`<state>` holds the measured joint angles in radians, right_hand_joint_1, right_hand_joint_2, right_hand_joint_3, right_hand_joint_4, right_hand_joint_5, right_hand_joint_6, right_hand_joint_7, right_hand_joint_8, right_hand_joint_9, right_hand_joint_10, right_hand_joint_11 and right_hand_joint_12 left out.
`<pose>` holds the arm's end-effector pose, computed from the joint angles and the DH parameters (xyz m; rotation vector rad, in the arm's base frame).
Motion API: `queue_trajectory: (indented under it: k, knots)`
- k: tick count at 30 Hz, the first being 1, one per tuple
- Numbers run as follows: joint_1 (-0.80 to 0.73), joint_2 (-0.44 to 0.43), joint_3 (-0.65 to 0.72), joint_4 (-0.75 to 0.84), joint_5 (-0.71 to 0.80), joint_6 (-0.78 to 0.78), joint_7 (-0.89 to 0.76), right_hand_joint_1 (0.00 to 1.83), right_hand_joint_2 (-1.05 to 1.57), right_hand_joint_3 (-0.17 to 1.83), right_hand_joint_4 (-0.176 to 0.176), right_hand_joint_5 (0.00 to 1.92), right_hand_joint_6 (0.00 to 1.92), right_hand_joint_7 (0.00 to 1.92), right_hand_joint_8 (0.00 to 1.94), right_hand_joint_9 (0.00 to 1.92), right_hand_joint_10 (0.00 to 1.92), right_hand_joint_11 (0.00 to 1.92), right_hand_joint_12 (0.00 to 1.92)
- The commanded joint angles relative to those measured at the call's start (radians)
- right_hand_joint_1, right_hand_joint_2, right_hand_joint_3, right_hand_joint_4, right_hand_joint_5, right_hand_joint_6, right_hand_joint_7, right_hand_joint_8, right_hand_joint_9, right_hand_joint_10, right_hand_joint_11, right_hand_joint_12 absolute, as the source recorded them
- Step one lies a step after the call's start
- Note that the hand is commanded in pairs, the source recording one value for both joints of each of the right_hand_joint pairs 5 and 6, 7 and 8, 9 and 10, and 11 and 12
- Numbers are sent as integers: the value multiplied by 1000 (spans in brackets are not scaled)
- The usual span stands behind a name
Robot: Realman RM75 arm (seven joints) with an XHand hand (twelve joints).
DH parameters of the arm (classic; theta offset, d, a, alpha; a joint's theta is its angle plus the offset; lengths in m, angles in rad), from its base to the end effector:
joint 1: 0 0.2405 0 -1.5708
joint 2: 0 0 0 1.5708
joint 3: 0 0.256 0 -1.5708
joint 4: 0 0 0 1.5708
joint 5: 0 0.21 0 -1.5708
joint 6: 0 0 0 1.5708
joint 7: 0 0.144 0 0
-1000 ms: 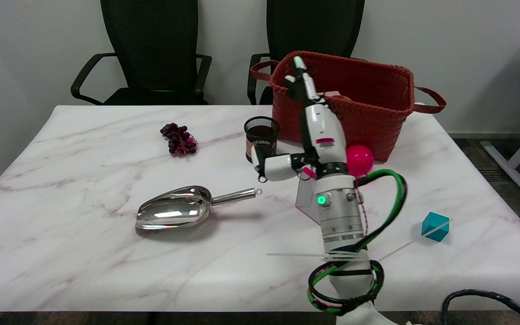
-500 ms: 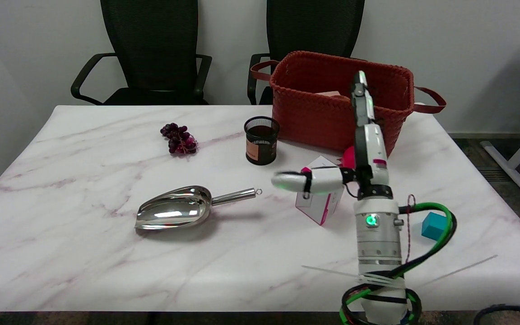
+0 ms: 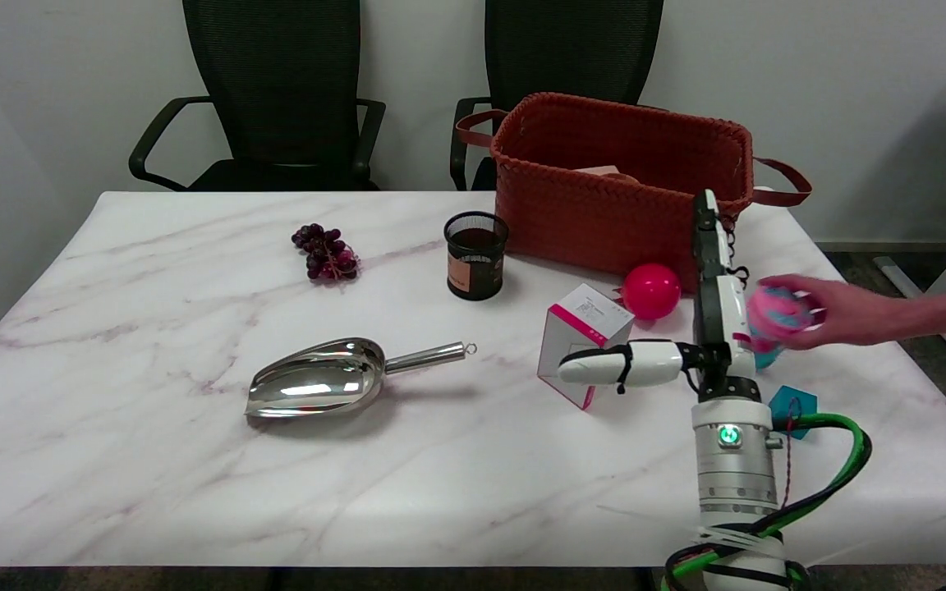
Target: Pick up the white paper box.
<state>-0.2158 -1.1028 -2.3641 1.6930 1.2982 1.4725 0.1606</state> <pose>-0.2455 -0.2033 0.2743 1.1539 -0.4184 1.3472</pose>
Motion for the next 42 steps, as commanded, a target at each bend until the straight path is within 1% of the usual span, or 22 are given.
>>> queue_trajectory:
  k: [1,10,14,17,24,35,42]
  knots:
    - [-16,46,43,-123,113,29,161,1143,-97,-175,0,0,0,0,0,0,0,0,0]
    - [18,30,44,-191,158,-6,194,1123,-33,-175,0,0,0,0,0,5,5,0,0]
    - [38,13,52,-241,169,-26,238,1113,-7,-175,0,0,0,0,0,76,76,0,0]
    - [46,1,72,-266,170,-56,264,1109,6,-175,0,0,0,0,0,94,94,0,0]
    - [48,-14,96,-287,170,-140,273,1099,51,-175,0,0,0,0,0,95,95,0,0]
    - [50,-68,94,-328,166,-177,273,1081,103,-175,0,0,0,0,0,88,88,0,0]
    - [64,-90,93,-353,159,-213,308,1078,106,-175,0,0,0,0,0,84,84,0,0]
